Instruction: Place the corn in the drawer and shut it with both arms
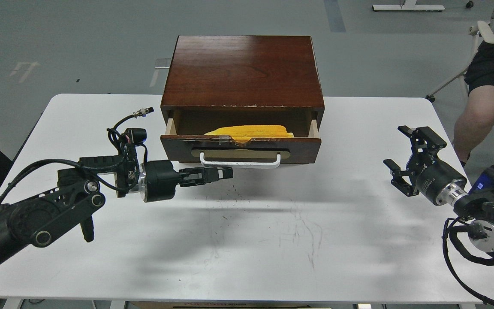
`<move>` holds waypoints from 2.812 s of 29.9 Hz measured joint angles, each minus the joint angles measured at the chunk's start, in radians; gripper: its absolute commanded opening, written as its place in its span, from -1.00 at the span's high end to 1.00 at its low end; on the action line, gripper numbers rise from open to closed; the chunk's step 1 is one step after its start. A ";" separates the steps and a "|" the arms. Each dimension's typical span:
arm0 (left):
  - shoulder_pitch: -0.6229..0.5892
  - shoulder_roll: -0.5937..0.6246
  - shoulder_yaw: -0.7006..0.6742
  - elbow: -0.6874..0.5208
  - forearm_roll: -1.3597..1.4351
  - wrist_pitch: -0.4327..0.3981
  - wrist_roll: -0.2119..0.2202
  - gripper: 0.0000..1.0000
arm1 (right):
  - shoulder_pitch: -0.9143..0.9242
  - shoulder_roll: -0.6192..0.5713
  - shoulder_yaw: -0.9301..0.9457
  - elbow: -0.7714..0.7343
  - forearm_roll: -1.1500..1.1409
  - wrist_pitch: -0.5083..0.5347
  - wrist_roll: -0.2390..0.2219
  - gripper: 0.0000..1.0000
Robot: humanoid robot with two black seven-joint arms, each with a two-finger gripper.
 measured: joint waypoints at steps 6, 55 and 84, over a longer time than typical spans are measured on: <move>-0.007 0.000 0.002 -0.004 -0.012 -0.001 0.000 1.00 | -0.001 0.000 0.000 0.000 0.000 0.000 0.000 -1.00; -0.074 -0.032 -0.006 0.114 -0.051 -0.001 0.000 1.00 | -0.012 0.000 0.000 -0.001 0.000 0.000 0.000 -1.00; -0.117 -0.071 -0.005 0.201 -0.051 -0.001 0.000 1.00 | -0.020 -0.006 0.002 0.000 0.000 -0.001 0.000 -1.00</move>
